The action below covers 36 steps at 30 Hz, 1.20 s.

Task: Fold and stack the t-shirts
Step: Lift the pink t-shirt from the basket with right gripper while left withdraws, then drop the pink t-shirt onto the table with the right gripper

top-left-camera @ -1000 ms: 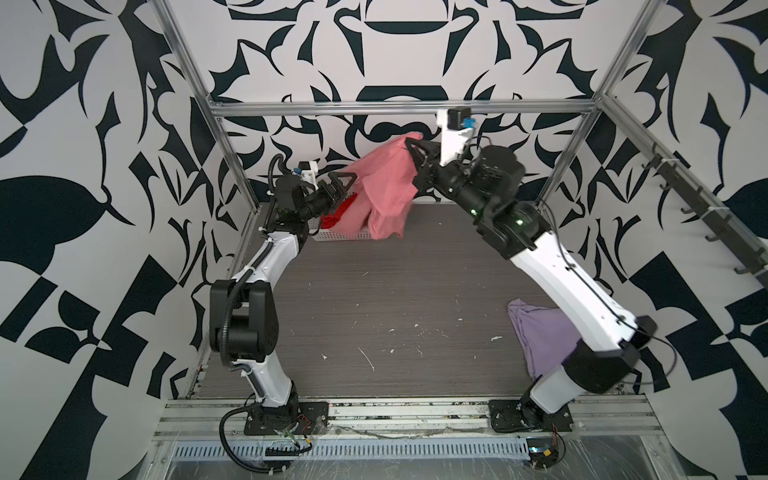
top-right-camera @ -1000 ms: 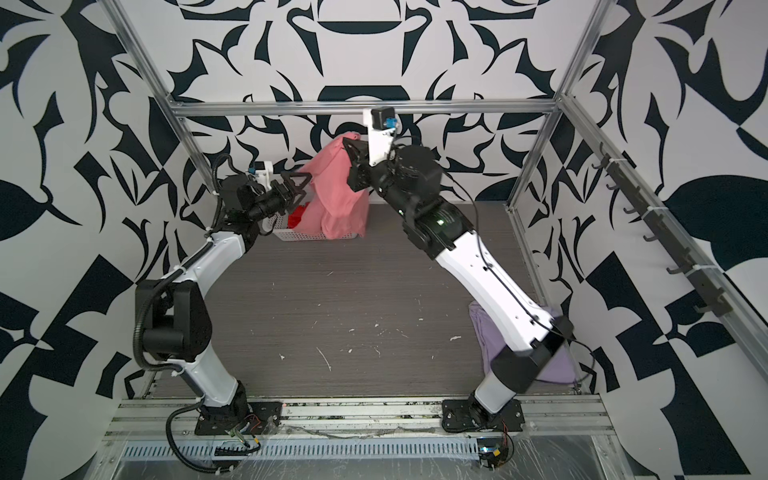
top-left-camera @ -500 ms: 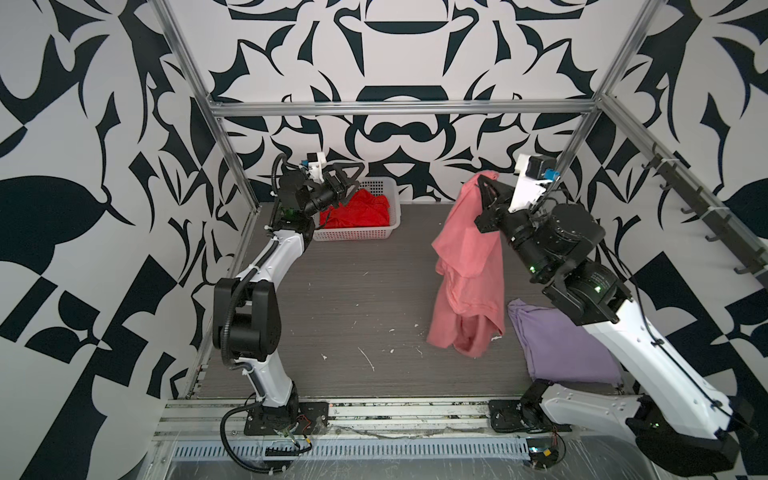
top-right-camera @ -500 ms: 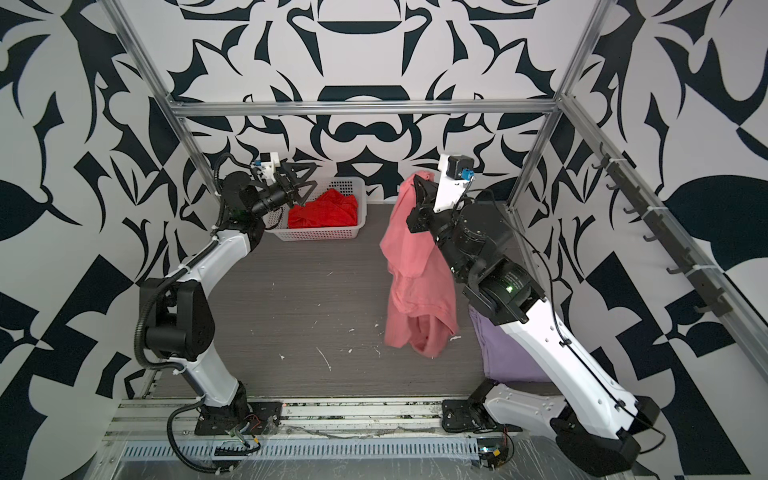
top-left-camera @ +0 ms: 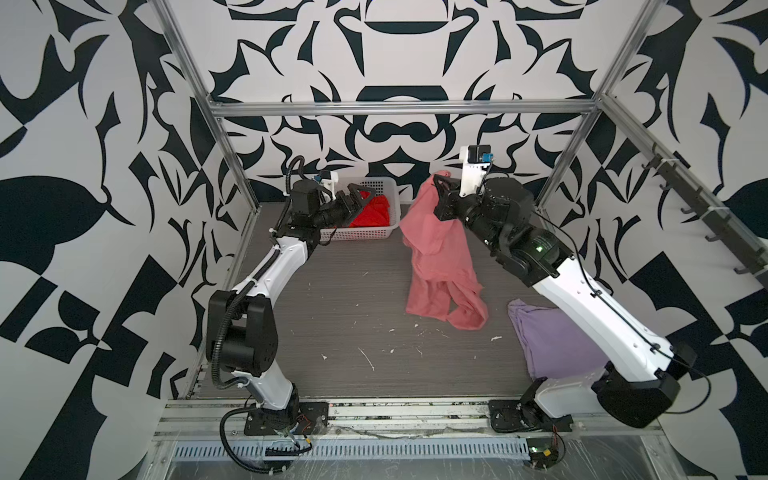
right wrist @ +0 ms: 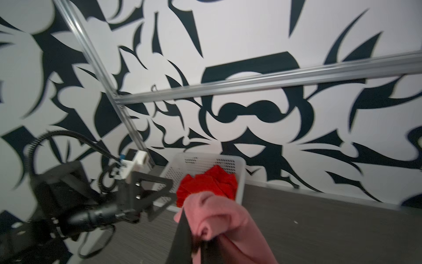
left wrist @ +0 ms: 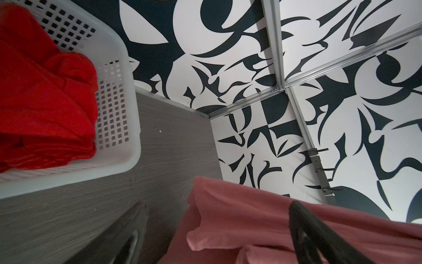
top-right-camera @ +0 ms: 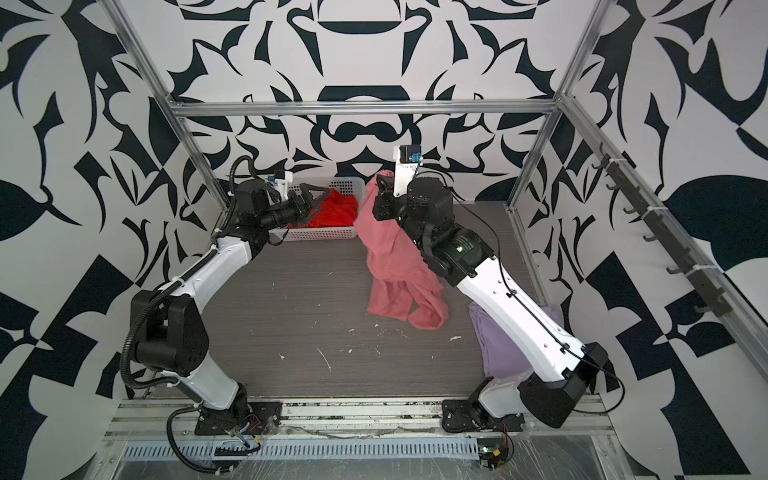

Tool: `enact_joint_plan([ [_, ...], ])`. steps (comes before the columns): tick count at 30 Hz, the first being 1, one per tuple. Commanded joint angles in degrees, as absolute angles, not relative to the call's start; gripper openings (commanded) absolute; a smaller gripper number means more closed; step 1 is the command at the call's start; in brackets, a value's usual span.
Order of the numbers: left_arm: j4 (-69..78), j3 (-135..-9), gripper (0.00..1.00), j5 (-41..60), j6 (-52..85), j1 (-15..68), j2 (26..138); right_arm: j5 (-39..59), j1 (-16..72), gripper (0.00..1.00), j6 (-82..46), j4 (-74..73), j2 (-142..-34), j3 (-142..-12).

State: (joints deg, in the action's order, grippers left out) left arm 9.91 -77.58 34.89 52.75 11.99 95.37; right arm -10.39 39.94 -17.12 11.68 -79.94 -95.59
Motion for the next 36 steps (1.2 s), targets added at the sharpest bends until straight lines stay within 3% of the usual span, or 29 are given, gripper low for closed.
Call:
enact_joint_plan([
  [1, 8.44, -77.8, 0.99, 33.07, 49.98, 10.9, 91.73, -0.1, 40.65, 0.0, -20.65, -0.33, -77.34, -101.99],
  [6, 19.41, -71.5, 0.99, 34.26, 58.33, 2.85, 87.36, 3.16, 40.78, 0.0, -23.44, -5.06, -75.31, -101.42],
  [9, 16.02, -70.23, 0.99, 34.43, 56.21, -1.02, 84.17, -8.99, 40.78, 0.0, -22.16, 0.7, -72.68, -96.74],
  [13, -1.64, -74.15, 0.99, 31.19, 43.21, -2.11, 81.07, -26.03, 40.46, 0.0, -23.36, 6.08, -67.5, -85.05],
  [16, -8.56, -75.76, 0.99, 32.47, 38.61, -2.11, 81.88, -32.14, 37.96, 0.0, -26.92, 10.56, -65.5, -76.9],
  [17, -10.06, -75.45, 0.99, 33.01, 37.88, -2.07, 82.23, -32.97, 36.91, 0.04, -29.13, 11.55, -65.14, -73.73],
  [20, -12.06, -71.92, 0.99, 32.74, 37.42, -0.96, 81.58, -31.35, 33.17, 0.43, -36.94, 13.67, -64.43, -63.15],
  [21, -12.97, -70.74, 1.0, 31.71, 36.68, -0.22, 80.88, -30.02, 31.57, 0.51, -39.34, 14.61, -64.38, -60.56],
  [25, -21.58, -68.83, 0.96, 25.06, 30.51, 7.06, 79.38, -31.26, 29.57, 0.55, -42.85, 15.97, -62.59, -55.74],
  [29, -26.25, -67.05, 0.97, 18.06, 29.96, 16.54, 80.91, -30.62, 27.41, 0.58, -40.83, 21.56, -63.12, -58.77],
  [36, -27.15, -60.47, 0.92, 9.65, 37.05, 24.93, 83.12, -16.19, 26.5, 0.58, -40.75, 30.46, -68.32, -61.48],
])
